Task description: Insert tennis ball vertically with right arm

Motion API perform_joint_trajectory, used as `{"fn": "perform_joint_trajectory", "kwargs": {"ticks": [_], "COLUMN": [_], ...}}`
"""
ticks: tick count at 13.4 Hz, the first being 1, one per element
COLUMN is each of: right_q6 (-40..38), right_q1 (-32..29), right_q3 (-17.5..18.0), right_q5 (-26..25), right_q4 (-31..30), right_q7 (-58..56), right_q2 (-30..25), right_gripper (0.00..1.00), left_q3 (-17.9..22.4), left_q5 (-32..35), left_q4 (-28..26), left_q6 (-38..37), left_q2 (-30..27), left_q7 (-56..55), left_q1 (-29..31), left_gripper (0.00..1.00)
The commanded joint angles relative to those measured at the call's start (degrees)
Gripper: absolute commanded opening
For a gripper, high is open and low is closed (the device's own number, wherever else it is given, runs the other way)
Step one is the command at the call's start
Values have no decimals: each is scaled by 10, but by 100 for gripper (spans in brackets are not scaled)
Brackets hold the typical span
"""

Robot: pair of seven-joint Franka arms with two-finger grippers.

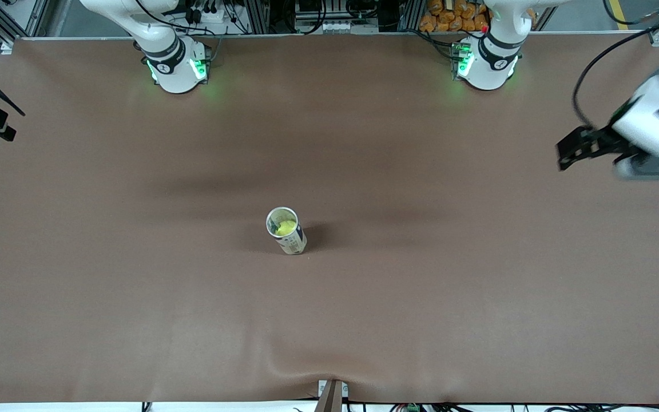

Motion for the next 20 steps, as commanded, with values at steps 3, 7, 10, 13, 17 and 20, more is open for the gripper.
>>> {"fn": "perform_joint_trajectory", "kwargs": {"ticks": [3,7,10,13,17,20], "right_q6": [1,1,1,1,1,1], "right_q1": [-8,-7,-9,-9,-9,-9], "right_q3": [2,2,2,2,2,2], "right_q5": [10,10,10,10,10,11], "right_q4": [4,3,4,4,4,4], "right_q7": [-6,-6,-6,-6,-6,-6], "right_q2": [-1,-1,-1,-1,-1,-1], "right_gripper": [100,100,100,100,100,100], "left_q3": [116,119,106,105,115,116], "left_q5": [-42,-50,-44,-35,-35,-34], "left_q4": [-102,-140,-139,-133,-105,-99], "left_q6": [5,2,-2,-9,-31,-36], "left_q2": [-94,-130,-130,-129,-118,-116], "left_q7": [4,4,3,4,4,2], "left_q1": [-80,-76,-77,-77,-78,-79], "left_gripper": [100,100,100,100,100,100]}}
